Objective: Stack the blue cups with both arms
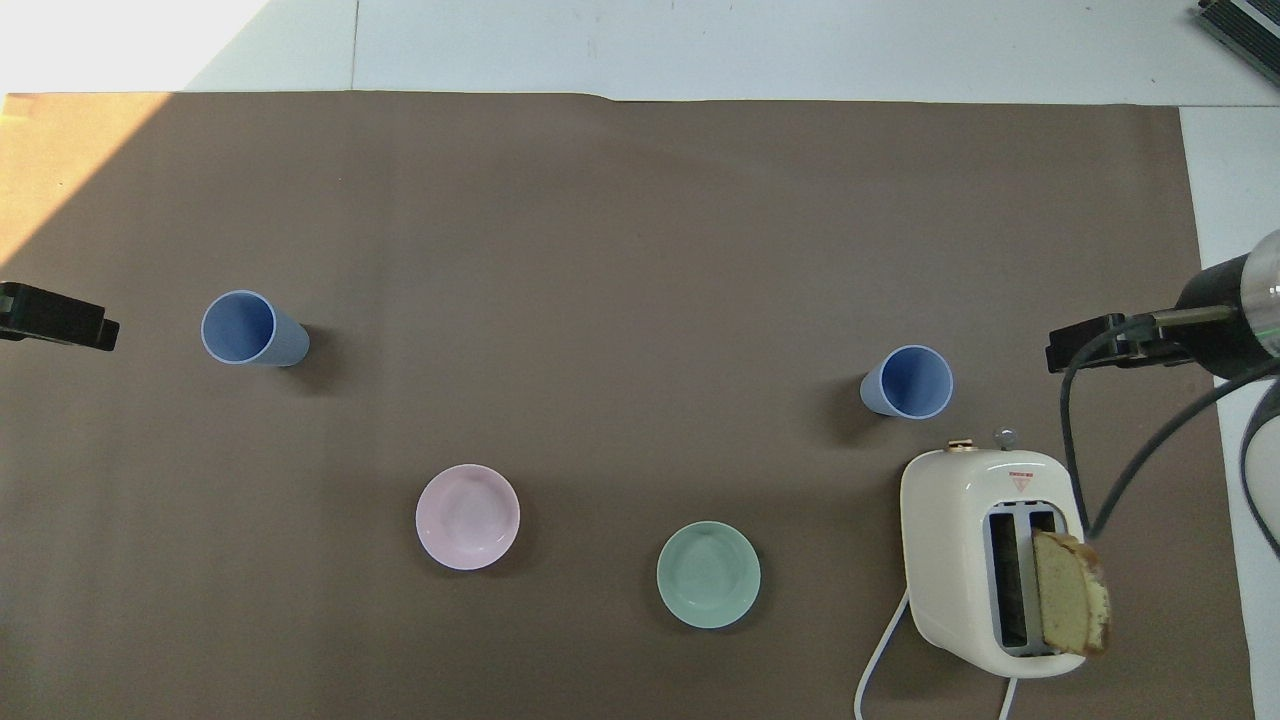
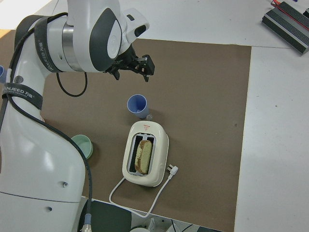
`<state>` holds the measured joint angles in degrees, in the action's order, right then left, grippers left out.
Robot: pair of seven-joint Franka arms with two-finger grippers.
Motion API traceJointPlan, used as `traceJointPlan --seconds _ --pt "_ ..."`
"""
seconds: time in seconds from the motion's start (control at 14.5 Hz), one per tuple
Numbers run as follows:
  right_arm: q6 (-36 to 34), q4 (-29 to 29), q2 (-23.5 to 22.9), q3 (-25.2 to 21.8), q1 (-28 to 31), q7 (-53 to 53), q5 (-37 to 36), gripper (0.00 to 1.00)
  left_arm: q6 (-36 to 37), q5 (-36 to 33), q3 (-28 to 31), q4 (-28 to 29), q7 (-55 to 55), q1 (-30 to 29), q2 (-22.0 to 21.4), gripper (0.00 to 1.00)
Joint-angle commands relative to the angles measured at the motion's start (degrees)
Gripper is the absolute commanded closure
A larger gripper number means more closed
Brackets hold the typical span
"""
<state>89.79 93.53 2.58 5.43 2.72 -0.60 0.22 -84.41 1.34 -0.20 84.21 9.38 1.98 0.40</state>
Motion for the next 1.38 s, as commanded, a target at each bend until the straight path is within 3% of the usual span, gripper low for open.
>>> traceJointPlan --seconds 0.0,1.31 --pt "-0.05 -0.10 0.32 0.28 0.71 0.96 -0.22 0.00 0.91 -0.82 0.29 -0.10 -0.50 0.83 -0.40 0.00" --pt "-0.05 -0.10 0.32 0.28 0.71 0.96 -0.22 0.00 1.00 -0.82 0.81 -0.10 -0.51 -0.14 -0.40 0.00"
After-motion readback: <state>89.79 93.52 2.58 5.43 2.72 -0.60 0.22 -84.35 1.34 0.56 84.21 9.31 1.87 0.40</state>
